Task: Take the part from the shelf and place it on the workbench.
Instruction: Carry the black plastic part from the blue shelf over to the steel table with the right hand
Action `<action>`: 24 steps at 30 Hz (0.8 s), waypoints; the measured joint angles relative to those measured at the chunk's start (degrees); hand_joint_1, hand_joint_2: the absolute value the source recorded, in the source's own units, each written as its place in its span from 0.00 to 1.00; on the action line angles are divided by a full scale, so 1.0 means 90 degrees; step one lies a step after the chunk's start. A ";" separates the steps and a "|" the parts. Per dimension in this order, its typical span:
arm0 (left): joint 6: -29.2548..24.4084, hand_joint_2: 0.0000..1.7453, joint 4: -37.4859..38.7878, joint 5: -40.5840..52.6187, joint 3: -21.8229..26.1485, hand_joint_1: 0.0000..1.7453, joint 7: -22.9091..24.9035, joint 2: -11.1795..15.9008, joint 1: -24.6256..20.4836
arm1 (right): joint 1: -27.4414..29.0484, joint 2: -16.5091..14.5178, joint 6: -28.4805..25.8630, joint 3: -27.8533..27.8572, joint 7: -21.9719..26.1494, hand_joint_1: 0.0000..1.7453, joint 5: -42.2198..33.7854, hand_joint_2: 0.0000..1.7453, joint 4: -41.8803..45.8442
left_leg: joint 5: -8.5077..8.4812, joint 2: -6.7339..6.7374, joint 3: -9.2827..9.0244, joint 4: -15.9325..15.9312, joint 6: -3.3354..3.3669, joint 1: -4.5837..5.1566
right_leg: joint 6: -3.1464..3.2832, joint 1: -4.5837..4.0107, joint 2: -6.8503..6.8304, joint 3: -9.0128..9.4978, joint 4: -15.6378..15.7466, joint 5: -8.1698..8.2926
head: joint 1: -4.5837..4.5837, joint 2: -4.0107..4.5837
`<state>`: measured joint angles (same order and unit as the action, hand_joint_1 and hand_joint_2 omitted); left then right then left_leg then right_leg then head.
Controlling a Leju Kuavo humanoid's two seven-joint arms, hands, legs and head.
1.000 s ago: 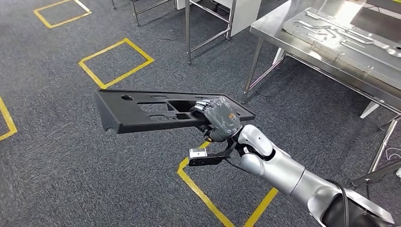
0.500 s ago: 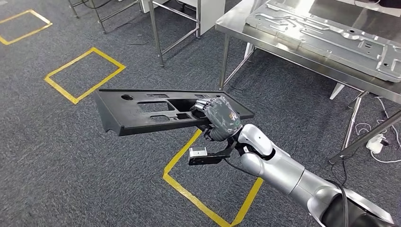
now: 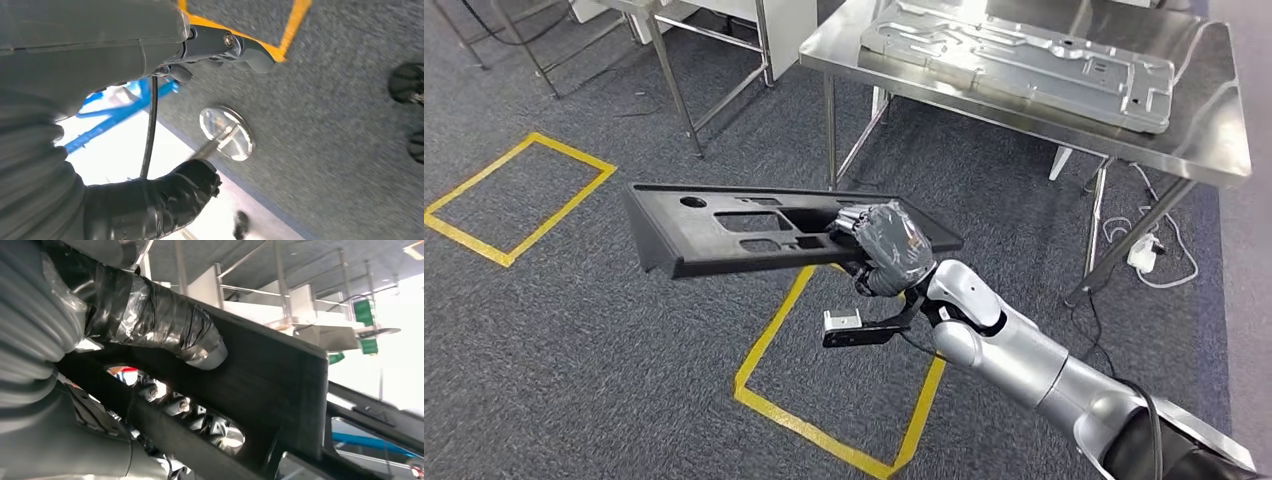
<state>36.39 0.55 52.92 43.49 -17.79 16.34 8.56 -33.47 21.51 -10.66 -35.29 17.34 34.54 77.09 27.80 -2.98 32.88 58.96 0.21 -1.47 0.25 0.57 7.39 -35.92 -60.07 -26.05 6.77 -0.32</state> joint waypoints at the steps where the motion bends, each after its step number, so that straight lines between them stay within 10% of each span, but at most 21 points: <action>1: -0.0001 1.00 0.0000 0.0005 0.0005 0.00 0.0000 0.0002 -0.0009 | -0.0006 0.0001 0.0003 0.0001 0.0000 0.98 0.0009 1.00 -0.0002 | -0.0007 0.0077 -0.0041 -0.0048 0.0040 -0.0010 | -0.0035 -0.0005 -0.0070 -0.0014 -0.0036 -0.0021 | 0.0004 0.0000; 4: 0.0002 1.00 0.0000 0.0042 0.0022 0.00 0.0000 -0.0008 -0.0007 | -0.0064 -0.0001 0.0001 0.0004 -0.0004 0.98 0.0076 1.00 -0.0003 | 0.0009 0.0310 -0.0166 -0.0150 0.0149 -0.0022 | -0.0110 -0.0016 -0.0605 -0.0406 -0.0823 -0.0380 | 0.0014 0.0001; 7: -0.0004 1.00 0.0000 0.0094 0.0043 0.00 0.0012 -0.0019 0.0002 | -0.0122 -0.0003 0.0007 0.0004 -0.0041 0.98 0.0165 1.00 -0.0026 | 0.0113 0.0531 -0.0272 -0.0150 0.0149 -0.0018 | -0.0165 0.0038 -0.0778 -0.0916 -0.1646 -0.0528 | 0.0013 0.0001; 10: -0.0022 1.00 0.0000 0.0132 0.0077 0.00 0.0031 -0.0032 -0.0006 | -0.0273 -0.0002 0.0022 0.0004 -0.0095 0.98 0.0271 1.00 -0.0054 | 0.0273 0.0749 -0.0471 -0.0153 0.0086 -0.0027 | -0.0166 0.0048 -0.1012 -0.0547 -0.0775 0.0107 | 0.0014 0.0001; 13: -0.0020 1.00 0.0000 0.0194 0.0115 0.00 0.0008 -0.0039 -0.0019 | -0.0515 -0.0004 0.0048 0.0004 -0.0137 0.98 0.0353 1.00 -0.0058 | 0.0441 0.0962 -0.0620 -0.0189 -0.0040 0.0018 | -0.0052 -0.0077 -0.1327 -0.0187 -0.0059 0.0177 | 0.0013 0.0001; 15: -0.0021 1.00 -0.0003 0.0234 0.0136 0.00 -0.0007 -0.0031 -0.0059 | -0.0642 0.0008 0.0076 0.0004 -0.0158 0.98 0.0409 1.00 -0.0053 | 0.0528 0.1111 -0.0750 -0.0271 -0.0129 0.0033 | 0.0047 -0.0090 -0.1194 -0.0126 -0.0015 0.0067 | 0.0007 0.0000; 17: -0.0025 1.00 -0.0008 0.0273 0.0151 0.00 -0.0015 -0.0019 -0.0108 | -0.0771 0.0028 0.0117 0.0002 -0.0193 0.98 0.0470 1.00 -0.0036 | 0.0632 0.0954 -0.0814 -0.0134 -0.0185 0.0016 | 0.0136 -0.0052 -0.1027 0.0039 0.0080 -0.0009 | -0.0009 -0.0001; 21: -0.0038 1.00 -0.0010 0.0327 0.0169 0.00 -0.0016 -0.0016 -0.0085 | -0.1034 0.0026 0.0216 -0.0008 -0.0277 0.98 0.0557 1.00 -0.0061 | 0.0983 0.0404 0.0242 0.1417 -0.0212 -0.0016 | 0.0258 -0.0030 -0.0732 0.0394 0.0172 -0.0259 | -0.0019 0.0001; 24: -0.0044 1.00 -0.0008 0.0362 0.0178 0.00 -0.0015 -0.0022 -0.0046 | -0.1098 0.0021 0.0271 -0.0039 -0.0291 0.98 0.0614 1.00 -0.0109 | 0.0162 0.0347 0.0738 0.1241 -0.0218 -0.0021 | 0.0228 -0.0020 -0.0465 0.0784 0.0184 -0.0559 | -0.0021 0.0001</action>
<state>35.99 0.47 56.18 45.09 -17.92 16.15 8.15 -43.35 21.70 -8.21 -35.64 14.73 40.07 76.11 29.26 0.15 39.52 70.13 -1.75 -1.65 2.30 0.39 3.21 -28.87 -58.41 -31.08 6.58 -0.31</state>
